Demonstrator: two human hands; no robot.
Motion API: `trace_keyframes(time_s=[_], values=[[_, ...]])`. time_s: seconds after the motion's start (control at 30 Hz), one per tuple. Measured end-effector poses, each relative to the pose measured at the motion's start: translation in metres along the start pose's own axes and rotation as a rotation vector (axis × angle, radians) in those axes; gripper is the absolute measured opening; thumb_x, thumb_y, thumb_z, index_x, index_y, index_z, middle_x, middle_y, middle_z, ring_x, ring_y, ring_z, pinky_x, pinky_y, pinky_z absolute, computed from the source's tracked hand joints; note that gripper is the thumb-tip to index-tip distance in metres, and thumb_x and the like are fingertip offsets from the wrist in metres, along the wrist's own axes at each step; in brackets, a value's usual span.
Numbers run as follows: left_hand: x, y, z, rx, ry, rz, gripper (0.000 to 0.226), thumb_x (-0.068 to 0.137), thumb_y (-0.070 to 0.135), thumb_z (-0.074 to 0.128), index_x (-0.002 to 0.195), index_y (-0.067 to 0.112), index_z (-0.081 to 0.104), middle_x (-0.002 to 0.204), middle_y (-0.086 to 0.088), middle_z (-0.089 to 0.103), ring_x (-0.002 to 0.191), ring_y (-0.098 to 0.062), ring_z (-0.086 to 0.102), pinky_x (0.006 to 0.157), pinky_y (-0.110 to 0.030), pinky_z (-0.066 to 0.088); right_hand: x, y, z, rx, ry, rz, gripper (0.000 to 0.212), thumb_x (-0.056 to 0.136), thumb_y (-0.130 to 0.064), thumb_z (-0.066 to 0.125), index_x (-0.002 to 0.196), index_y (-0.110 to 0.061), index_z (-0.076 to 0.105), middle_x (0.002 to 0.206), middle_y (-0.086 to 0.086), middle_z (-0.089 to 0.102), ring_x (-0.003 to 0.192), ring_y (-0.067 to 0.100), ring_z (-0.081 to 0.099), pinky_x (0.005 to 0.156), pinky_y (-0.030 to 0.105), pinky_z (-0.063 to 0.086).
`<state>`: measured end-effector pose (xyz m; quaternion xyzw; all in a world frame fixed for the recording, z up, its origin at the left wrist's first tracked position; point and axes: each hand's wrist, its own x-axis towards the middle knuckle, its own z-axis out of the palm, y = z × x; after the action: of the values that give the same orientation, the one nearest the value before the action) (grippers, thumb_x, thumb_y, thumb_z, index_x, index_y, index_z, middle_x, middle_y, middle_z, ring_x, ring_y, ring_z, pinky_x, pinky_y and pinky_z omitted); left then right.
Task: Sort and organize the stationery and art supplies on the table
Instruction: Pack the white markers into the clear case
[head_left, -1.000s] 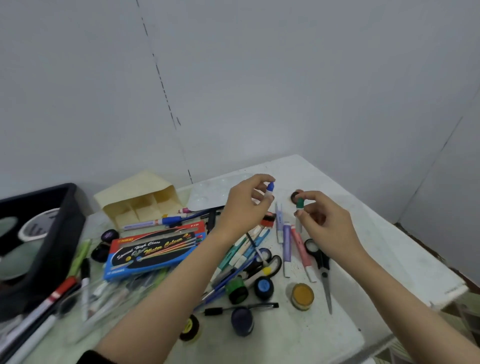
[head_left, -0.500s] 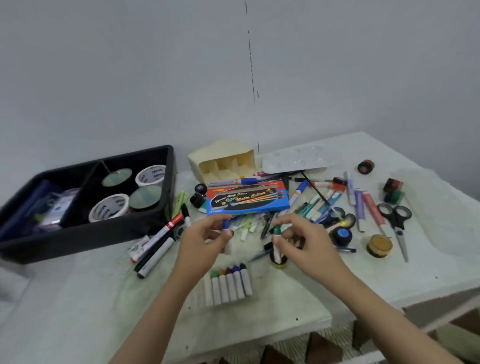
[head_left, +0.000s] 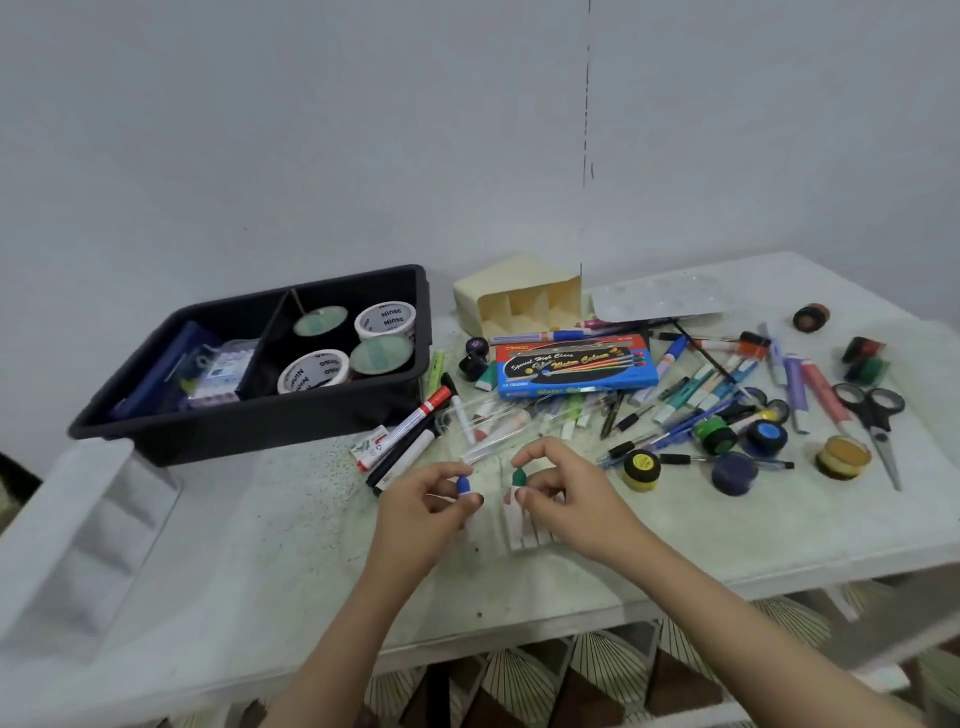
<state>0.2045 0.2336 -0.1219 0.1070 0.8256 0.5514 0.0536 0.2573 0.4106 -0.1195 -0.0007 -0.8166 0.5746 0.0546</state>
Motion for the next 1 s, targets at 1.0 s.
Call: trace_keyframes(time_s=[1.0], values=[[-0.003,-0.026,0.018,0.027,0.185,0.118,0.030,0.077,0.013,0.076,0.102,0.027,0.068,0.080,0.005,0.064,0.071,-0.005,0.058,0.066,-0.010,0.047,0.006,0.006,0.022,-0.866,-0.086,-0.238,0.032,0.091,-0.042,0.051,0.113,-0.028,0.069,0.115,0.001,0.060,0.099,0.022,0.052,0.082,0.033,0.040]])
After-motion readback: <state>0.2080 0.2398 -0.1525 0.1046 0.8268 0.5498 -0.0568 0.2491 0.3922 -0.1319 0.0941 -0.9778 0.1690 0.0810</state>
